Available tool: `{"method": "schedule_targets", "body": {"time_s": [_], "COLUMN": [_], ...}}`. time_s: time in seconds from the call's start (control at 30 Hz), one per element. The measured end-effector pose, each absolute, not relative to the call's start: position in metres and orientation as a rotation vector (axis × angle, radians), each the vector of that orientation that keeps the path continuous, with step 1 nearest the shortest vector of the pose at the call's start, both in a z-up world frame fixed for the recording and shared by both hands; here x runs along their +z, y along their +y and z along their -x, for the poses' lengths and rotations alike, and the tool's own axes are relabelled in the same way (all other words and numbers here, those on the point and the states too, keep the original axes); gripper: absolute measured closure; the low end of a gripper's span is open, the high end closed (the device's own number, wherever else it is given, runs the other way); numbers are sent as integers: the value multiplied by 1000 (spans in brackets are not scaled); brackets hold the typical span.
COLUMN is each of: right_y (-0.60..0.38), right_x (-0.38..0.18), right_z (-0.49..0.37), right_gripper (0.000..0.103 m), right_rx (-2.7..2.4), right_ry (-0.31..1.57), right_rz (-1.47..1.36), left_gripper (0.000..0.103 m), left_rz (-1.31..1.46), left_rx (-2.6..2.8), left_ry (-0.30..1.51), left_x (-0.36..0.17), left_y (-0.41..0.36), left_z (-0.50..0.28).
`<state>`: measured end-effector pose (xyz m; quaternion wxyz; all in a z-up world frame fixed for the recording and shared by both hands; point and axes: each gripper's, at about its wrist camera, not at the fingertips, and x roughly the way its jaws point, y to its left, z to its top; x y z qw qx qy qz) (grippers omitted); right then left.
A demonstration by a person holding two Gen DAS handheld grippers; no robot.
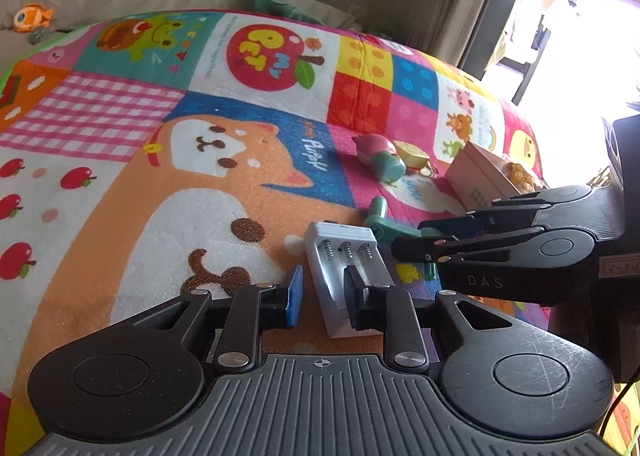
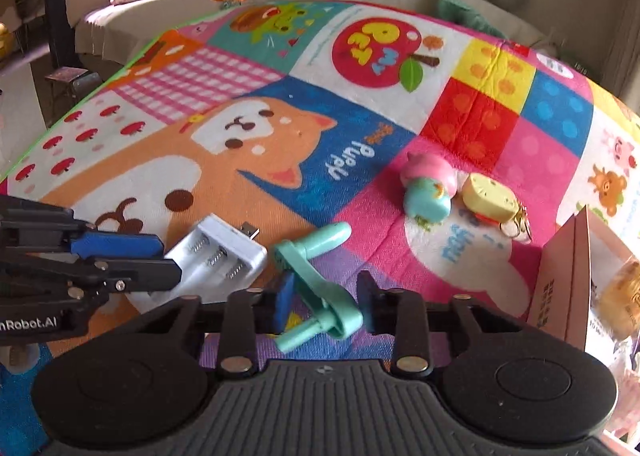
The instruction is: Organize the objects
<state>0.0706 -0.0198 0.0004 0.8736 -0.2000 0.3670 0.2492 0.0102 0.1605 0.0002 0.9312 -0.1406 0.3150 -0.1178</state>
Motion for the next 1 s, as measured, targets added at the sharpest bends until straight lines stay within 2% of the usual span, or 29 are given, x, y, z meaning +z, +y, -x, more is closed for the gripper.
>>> {"method": "schedule_targets", "body": {"time_s": [0.13,0.53,0.8,0.83,0.9,0.97,1.0], "right_y": [-30,-103,-155,-157,-163,-167,-170], "right_x": [0,9,7,6,3,0,-1], "right_z": [-60,-7,10,10,8,8,7], "right_gripper": [79,81,80,78,67,49,45], "right_rx": [515,477,356,346,335,321,314], "right_ry": [774,851,825,824,824,809,802], "right_rz": [421,346,316,308,287,269,259], "left_gripper": [77,77,77,77,78,78,78], "left_rz": [295,291,291,293,297,290,275], "left_rx": [-244,-242,-234,-236,-245,-261,-267], "left_ry": [645,646,656,659,666,677,681], "left_x": [0,0,1,1,2,4,5], "left_y": [161,161,158,158,155,150,146], "left_z": [-10,-10,-8,-8,-5,-3,-2]}}
